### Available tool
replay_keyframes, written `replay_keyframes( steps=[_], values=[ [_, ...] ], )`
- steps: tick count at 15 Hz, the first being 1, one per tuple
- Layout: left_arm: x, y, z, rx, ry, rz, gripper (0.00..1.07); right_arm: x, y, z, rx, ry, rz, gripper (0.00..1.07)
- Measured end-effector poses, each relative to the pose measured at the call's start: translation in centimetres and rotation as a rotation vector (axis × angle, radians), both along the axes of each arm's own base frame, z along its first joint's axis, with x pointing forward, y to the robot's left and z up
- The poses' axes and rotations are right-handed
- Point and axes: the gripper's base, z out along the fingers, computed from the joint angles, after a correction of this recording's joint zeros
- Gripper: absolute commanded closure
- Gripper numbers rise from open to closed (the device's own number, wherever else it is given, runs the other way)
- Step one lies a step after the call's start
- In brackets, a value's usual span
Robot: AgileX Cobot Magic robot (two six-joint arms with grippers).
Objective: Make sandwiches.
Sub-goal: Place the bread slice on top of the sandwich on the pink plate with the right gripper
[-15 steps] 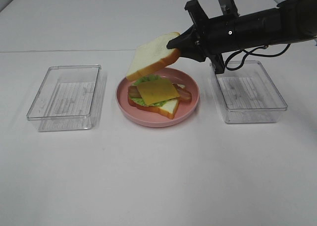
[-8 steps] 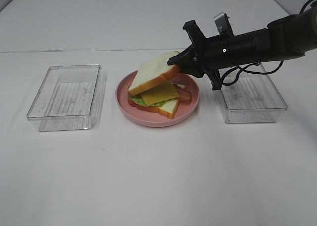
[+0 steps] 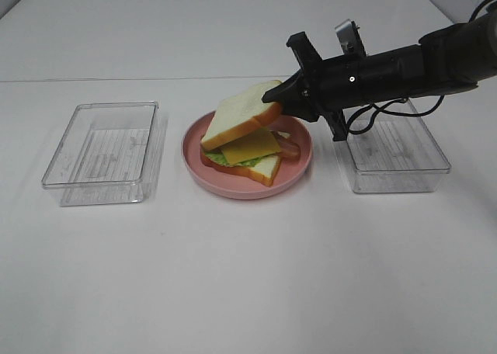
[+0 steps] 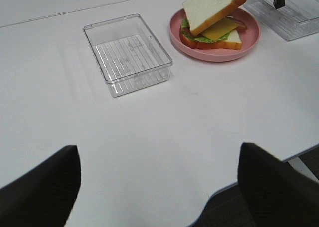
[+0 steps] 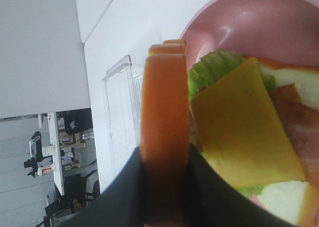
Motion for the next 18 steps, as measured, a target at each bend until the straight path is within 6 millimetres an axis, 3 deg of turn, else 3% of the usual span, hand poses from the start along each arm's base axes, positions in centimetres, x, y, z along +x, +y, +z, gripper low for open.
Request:
replay_keyframes(
  steps=[6, 11, 12, 15, 18],
  values=[
    [0.0, 0.0, 0.0, 0.000, 0.000, 0.000, 0.26, 0.1, 0.3, 0.5, 0.059, -0.030, 0.000, 1.06],
    [0.0, 0.0, 0.0, 0.000, 0.000, 0.000, 0.26, 0.3, 0.3, -1.9, 0.059, 0.025, -0.014, 1.03],
    [0.0, 0.0, 0.0, 0.000, 0.000, 0.000, 0.26, 0.3, 0.3, -1.9, 0.060, 0.025, -0.014, 0.93],
    [0.0, 0.0, 0.0, 0.000, 0.000, 0.000, 0.26, 0.3, 0.3, -1.9, 0.060, 0.024, -0.014, 0.48],
    [0.0, 0.0, 0.0, 0.000, 0.000, 0.000, 0.26, 0.1, 0.2, -1.5, 0.037, 0.010, 0.015, 0.44]
  ],
)
